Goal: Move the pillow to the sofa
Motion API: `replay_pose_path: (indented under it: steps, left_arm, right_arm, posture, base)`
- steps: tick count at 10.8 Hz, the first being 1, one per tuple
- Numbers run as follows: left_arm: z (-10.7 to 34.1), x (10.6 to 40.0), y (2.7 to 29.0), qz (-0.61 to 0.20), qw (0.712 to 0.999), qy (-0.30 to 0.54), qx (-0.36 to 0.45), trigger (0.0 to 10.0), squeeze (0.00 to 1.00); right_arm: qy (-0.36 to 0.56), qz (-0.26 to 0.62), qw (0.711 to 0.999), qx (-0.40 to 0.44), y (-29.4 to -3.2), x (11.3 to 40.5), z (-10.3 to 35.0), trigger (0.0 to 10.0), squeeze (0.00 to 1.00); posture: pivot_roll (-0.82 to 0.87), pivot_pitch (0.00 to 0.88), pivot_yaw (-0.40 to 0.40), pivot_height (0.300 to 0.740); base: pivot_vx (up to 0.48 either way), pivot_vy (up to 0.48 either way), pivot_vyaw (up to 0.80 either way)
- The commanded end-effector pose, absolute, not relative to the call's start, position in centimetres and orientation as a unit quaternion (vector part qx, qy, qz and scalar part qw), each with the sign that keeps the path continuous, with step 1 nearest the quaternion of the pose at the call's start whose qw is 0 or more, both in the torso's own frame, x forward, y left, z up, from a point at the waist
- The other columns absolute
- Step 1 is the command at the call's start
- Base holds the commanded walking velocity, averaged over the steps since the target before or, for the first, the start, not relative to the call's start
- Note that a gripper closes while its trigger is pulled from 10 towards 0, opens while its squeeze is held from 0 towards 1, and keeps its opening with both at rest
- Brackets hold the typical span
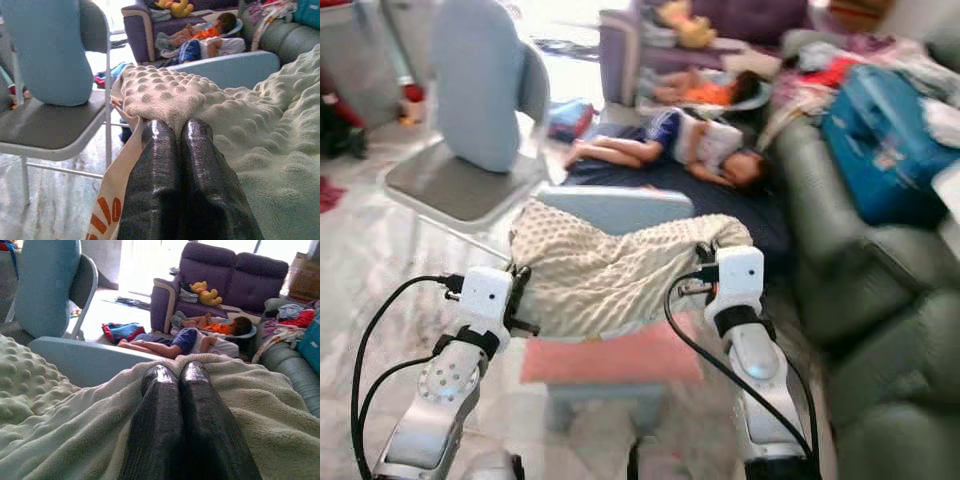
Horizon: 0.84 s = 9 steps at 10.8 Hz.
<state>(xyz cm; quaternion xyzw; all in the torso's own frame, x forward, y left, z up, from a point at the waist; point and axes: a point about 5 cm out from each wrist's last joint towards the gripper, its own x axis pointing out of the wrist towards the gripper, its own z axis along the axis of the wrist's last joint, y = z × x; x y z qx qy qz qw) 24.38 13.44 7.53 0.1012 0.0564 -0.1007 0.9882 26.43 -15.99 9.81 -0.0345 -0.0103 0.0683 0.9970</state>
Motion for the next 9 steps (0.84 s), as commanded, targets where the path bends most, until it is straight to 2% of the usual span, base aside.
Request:
replay_pose_path:
  steps: [1,4,6,9]
  left_arm:
    - [7.7,24.6,13.1,-0.108,0.987,0.054,0.103,10.0,0.0]
    - [7.8,24.7,13.2,-0.112,0.986,0.057,0.107,10.0,0.0]
    - [8.1,25.2,13.7,-0.129,0.983,0.058,0.121,10.0,0.0]
    - [8.4,25.2,13.9,-0.14,0.98,0.059,0.127,10.0,0.0]
  right_arm:
    - [-0.018,0.068,0.997,-0.04,-16.1,26.8,10.3,10.0,0.0]
    - [-0.01,0.051,0.998,-0.036,-16.8,26.3,9.6,10.0,0.0]
    - [0.001,0.029,0.999,-0.024,-16.6,25.4,8.5,10.0,0.0]
    - [0.01,0.016,1.0,-0.02,-16.6,24.2,7.9,10.0,0.0]
  posture:
    - [0.01,0.0,-0.081,0.74]
    - [0.02,0.0,-0.057,0.74]
    - [0.0,0.006,0.004,0.74]
    - [-0.01,0.02,0.01,0.74]
  base:
    - [-0.251,0.0,0.0]
    - [-0.247,0.0,0.0]
    - [-0.247,0.0,0.0]
    - [-0.245,0.0,0.0]
